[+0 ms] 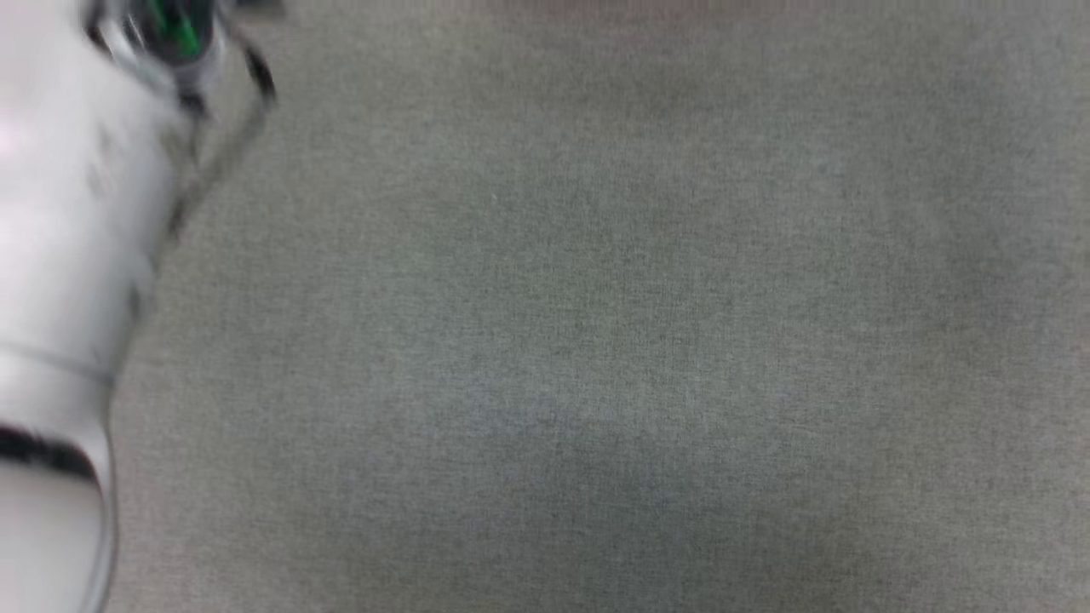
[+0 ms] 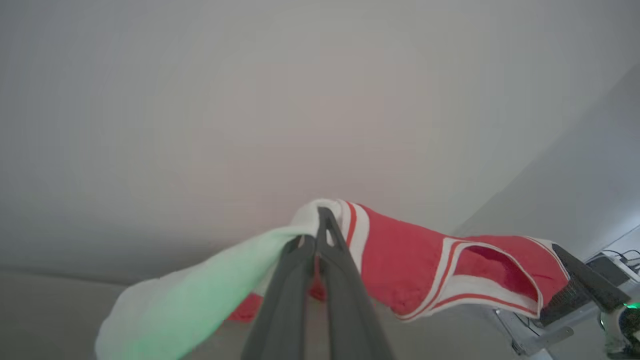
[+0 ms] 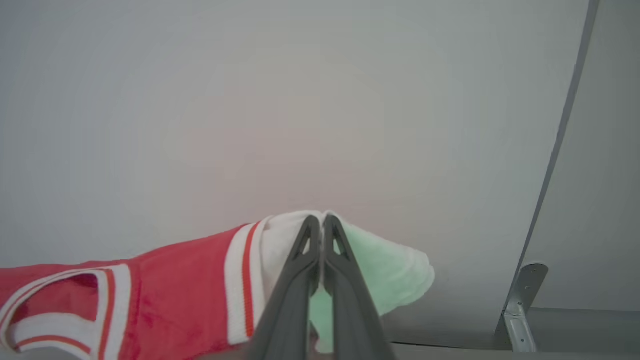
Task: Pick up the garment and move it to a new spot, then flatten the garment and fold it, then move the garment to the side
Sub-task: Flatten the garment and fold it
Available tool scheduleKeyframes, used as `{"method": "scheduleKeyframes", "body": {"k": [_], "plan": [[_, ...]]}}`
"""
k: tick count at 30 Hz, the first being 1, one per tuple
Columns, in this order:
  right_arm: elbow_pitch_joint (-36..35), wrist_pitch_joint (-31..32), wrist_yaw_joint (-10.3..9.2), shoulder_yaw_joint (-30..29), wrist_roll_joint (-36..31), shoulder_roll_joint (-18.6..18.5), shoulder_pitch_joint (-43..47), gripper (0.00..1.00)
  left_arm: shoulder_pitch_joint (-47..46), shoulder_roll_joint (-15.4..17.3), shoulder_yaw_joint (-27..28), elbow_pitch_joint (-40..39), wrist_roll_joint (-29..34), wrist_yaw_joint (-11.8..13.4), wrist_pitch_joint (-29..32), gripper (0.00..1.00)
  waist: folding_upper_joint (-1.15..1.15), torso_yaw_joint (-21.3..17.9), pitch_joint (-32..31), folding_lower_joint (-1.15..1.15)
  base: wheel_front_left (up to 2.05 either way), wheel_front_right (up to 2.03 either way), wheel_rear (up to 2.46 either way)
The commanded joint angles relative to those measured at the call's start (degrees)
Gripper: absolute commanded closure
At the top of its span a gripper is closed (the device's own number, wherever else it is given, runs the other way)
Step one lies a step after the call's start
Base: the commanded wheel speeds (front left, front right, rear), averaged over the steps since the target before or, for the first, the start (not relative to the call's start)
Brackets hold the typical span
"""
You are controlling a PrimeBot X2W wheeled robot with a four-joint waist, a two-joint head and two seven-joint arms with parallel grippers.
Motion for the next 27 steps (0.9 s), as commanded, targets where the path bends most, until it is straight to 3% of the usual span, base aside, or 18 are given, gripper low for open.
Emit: {"method": "scheduleKeyframes", "body": {"k": [1, 10, 16, 22, 27], "plan": [[-1.86, 2.03, -0.06, 1.52, 2.7, -1.08, 4.55, 1.0, 4.01, 0.86, -0.87, -2.13, -0.89, 0.08, 1.05, 1.0, 0.0, 0.62, -2.57, 0.0, 0.0, 0.0, 0.0], [-21.49, 12.07, -0.06, 7.72, 15.31, -10.24, 29.63, 1.0, 25.66, 6.74, -3.07, -15.66, -7.23, 0.08, 3.62, 1.0, 0.0, 0.79, -8.9, 0.0, 0.0, 0.0, 0.0], [-34.93, 17.67, -0.06, 5.71, 19.08, -14.48, 45.88, 1.0, 39.75, 10.1, -3.21, -24.54, -9.99, 0.08, 0.6, 1.0, 0.0, 0.47, -12.52, 0.0, 0.0, 0.0, 0.0], [-47.26, 23.28, -0.06, 0.08, 18.46, -14.46, 60.52, 1.0, 51.58, 14.88, -3.18, -34.74, -10.88, 2.93, -3.3, 1.0, 0.0, -0.17, -14.12, 0.0, 0.0, 0.0, 0.0], [-57.02, 28.25, -0.07, -5.22, 13.95, -12.76, 69.8, 1.0, 59.99, 19.22, -1.99, -43.13, -11.93, 6.43, -7.28, 1.0, 0.0, -0.87, -14.58, 0.0, 0.0, 0.0, 0.0]]}}
